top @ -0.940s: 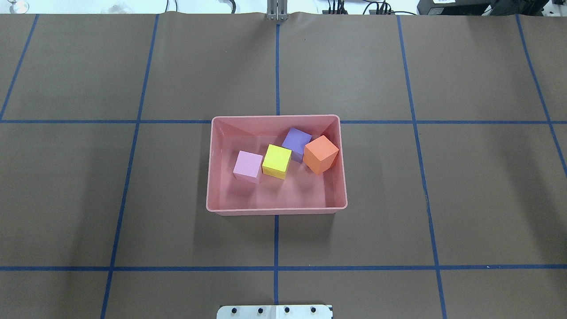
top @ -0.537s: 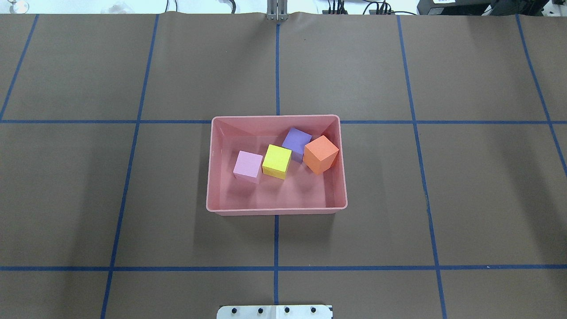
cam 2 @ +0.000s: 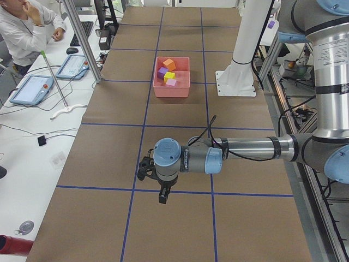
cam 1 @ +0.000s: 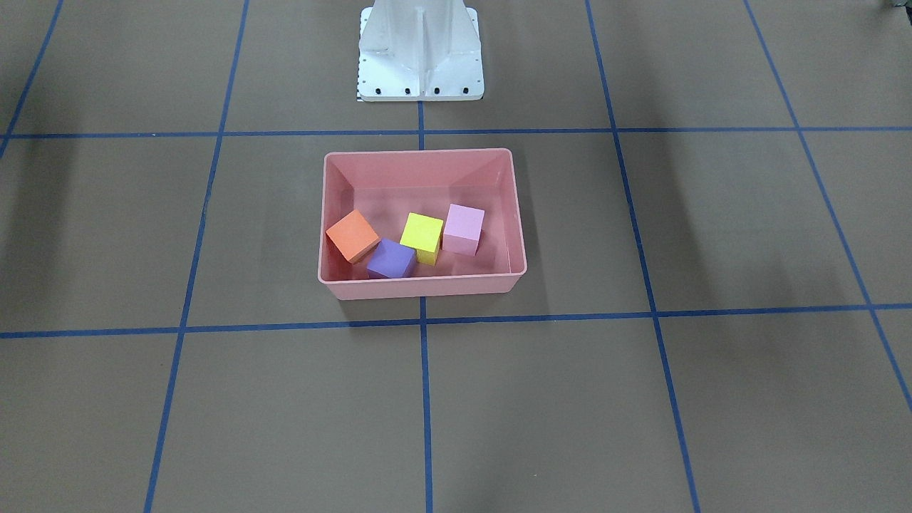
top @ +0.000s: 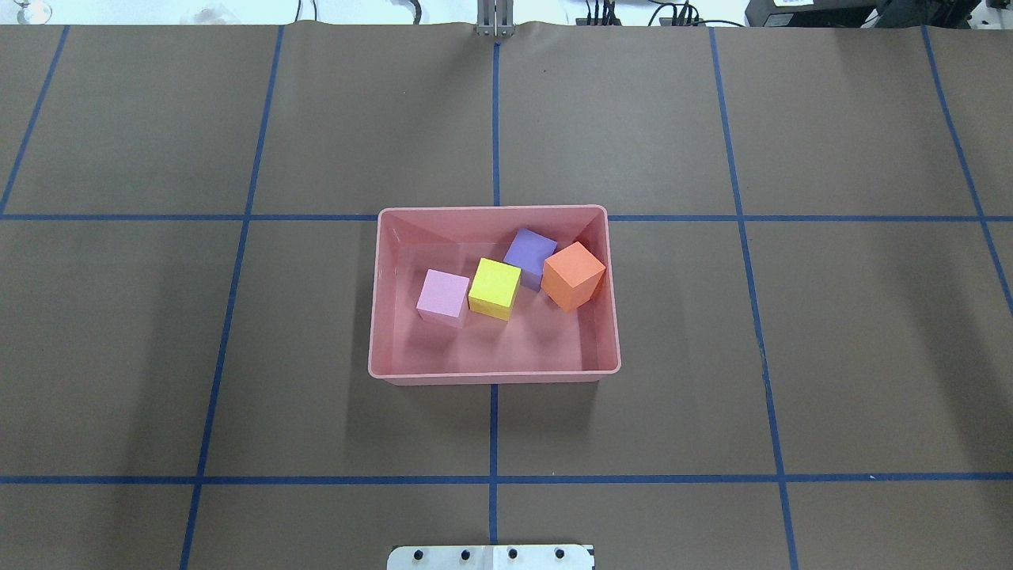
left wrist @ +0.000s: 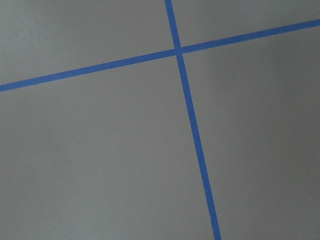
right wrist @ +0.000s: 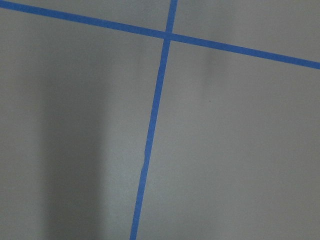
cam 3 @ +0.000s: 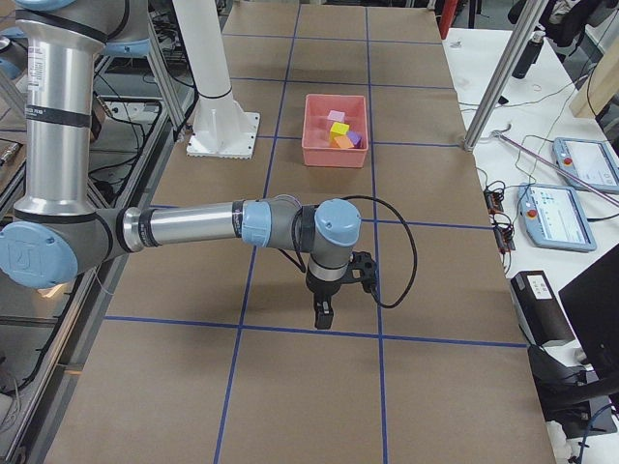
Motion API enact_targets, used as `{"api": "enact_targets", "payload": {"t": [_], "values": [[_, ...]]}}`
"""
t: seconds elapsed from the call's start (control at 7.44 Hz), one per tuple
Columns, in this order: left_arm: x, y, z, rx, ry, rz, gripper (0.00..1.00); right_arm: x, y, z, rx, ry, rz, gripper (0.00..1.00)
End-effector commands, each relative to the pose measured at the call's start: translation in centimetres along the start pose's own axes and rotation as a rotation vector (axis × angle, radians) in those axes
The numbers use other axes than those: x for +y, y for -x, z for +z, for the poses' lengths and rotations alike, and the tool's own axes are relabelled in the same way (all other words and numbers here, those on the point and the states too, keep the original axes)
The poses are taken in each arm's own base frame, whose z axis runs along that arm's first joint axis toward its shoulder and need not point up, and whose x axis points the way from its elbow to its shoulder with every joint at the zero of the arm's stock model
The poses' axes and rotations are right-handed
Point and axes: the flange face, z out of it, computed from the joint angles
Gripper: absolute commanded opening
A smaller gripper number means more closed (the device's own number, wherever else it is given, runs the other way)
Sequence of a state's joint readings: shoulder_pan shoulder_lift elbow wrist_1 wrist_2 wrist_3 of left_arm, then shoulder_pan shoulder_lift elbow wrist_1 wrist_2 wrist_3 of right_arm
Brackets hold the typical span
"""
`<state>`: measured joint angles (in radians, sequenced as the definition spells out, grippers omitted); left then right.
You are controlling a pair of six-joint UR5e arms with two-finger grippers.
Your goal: Place blocks into pink bin with both arms
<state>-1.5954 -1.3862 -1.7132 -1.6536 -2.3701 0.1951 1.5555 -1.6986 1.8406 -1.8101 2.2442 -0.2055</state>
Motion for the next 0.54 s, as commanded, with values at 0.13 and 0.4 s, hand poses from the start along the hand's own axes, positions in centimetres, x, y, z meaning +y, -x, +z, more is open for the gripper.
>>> {"api": "enact_targets", "payload": {"t": [0.13, 0.4], "values": [[0.14, 0.05, 0.06, -0.001, 0.002, 0.001, 1.00, 0.12, -0.04, 0.08, 0.000, 0.002, 0.001, 1.00], [0.17, 0.12, 0.11, -0.003, 0.003, 0.000, 1.00, 0.11, 0.02, 0.03, -0.002, 0.000, 0.000, 1.00]]}}
